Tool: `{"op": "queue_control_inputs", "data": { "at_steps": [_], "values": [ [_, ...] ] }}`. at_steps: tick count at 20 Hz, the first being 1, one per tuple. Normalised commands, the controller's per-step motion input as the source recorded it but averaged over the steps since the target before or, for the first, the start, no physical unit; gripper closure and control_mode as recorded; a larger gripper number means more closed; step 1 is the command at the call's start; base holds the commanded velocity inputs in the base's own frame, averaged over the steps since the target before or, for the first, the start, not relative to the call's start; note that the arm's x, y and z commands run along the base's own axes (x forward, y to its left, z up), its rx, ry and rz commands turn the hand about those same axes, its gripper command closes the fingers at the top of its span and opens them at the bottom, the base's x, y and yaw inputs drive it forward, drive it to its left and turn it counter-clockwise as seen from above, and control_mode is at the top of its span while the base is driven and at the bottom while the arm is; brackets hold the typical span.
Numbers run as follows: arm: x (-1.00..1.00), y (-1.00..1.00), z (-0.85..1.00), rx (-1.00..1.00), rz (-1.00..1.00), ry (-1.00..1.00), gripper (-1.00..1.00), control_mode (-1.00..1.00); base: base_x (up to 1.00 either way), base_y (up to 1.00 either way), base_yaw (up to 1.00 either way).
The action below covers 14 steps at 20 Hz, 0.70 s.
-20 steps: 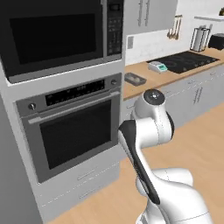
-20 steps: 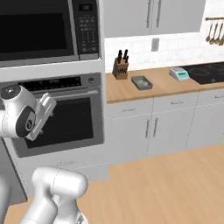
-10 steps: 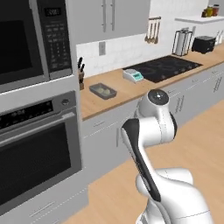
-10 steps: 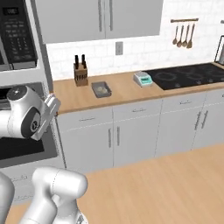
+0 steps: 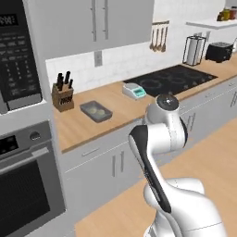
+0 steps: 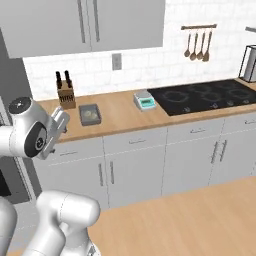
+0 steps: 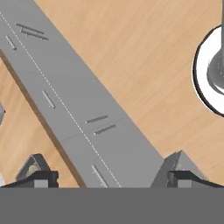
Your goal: Take the meat container that has the fish and place it on the second highest rack of the freezer. Then take the vegetable container that has the garlics and place it on the highest rack of the freezer.
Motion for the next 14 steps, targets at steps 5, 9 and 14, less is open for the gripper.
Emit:
{"op": "queue_control_inputs", "data": {
  "at_steps": [5,9,14],
  "values": [
    [0.00,0.00,0.00,0.00,0.00,0.00,-1.00,1.00,1.00,-0.05,0.59],
    [0.00,0.00,0.00,0.00,0.00,0.00,-1.00,1.00,1.00,-0.38,0.50],
    [0.00,0.00,0.00,0.00,0.00,0.00,-1.00,1.00,0.36,-0.90,0.23]
  ]
}}
